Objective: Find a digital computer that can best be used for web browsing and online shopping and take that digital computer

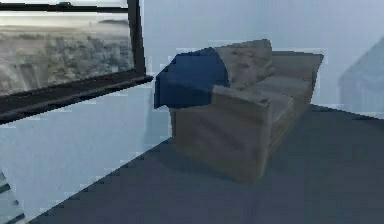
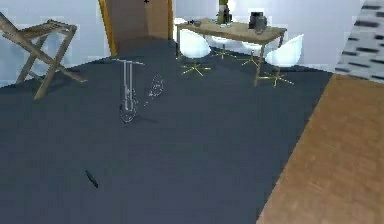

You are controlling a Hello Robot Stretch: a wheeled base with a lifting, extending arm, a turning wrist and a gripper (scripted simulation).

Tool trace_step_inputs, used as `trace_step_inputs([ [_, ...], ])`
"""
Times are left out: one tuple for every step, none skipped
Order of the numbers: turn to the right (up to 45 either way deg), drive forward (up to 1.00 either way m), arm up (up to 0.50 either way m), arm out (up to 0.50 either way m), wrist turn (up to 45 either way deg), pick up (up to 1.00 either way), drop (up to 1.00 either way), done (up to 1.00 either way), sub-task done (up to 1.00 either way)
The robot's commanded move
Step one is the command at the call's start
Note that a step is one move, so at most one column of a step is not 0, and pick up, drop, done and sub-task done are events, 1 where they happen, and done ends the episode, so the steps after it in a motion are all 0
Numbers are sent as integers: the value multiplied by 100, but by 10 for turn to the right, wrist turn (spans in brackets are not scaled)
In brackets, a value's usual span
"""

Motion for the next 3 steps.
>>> trace_step_inputs([
  [360,0,0,0,0,0,0,0,0],
  [0,100,0,0,0,0,0,0,0],
  [60,0,0,0,0,0,0,0,0],
])
